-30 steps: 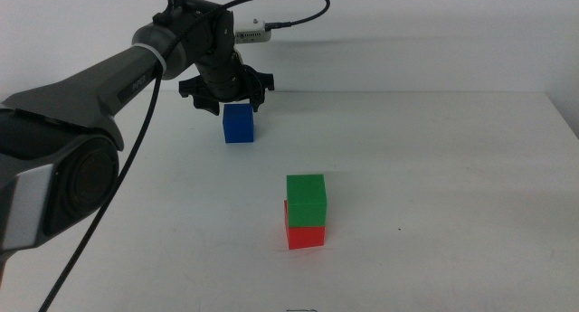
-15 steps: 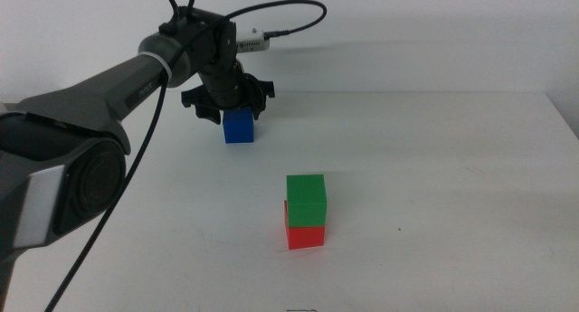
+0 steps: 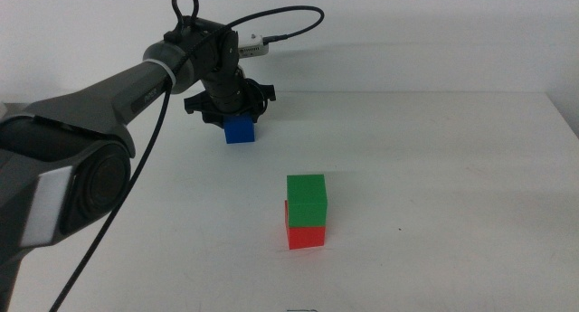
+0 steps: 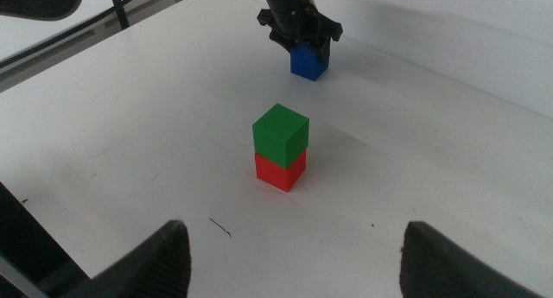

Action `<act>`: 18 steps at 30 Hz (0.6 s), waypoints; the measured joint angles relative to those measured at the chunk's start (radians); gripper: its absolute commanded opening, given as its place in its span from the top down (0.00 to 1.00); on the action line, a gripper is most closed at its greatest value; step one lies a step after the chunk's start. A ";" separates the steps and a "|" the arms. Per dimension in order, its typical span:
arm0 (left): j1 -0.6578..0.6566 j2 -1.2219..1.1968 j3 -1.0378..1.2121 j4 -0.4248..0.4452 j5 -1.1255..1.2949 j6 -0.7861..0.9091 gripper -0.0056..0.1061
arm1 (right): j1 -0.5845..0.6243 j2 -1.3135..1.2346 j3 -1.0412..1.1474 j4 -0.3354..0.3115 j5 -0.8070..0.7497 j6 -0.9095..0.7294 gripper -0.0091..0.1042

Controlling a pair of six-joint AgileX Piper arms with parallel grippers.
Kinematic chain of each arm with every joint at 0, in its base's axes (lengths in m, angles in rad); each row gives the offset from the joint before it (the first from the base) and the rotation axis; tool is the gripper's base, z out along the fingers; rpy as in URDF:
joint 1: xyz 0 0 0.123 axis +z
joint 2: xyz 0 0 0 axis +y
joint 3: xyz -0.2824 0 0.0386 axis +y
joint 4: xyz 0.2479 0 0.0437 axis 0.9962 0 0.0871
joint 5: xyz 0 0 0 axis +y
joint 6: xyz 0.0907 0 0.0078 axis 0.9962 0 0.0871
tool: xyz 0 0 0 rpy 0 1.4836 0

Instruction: Stack red cubes first, then green, then blue cubes in a specific spot.

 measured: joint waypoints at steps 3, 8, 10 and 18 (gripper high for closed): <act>0.000 -0.017 0.000 0.000 0.038 -0.001 0.91 | 0.000 0.000 0.000 0.000 0.000 0.000 0.38; -0.001 -0.100 0.015 0.040 0.083 -0.023 0.93 | 0.000 0.000 0.000 0.000 0.000 0.000 0.38; -0.009 -0.156 0.058 0.070 0.084 -0.039 0.93 | 0.000 0.000 0.000 0.000 0.000 0.000 0.38; -0.051 -0.499 0.458 0.104 0.006 -0.105 0.93 | 0.000 0.000 0.000 0.000 0.000 0.000 0.38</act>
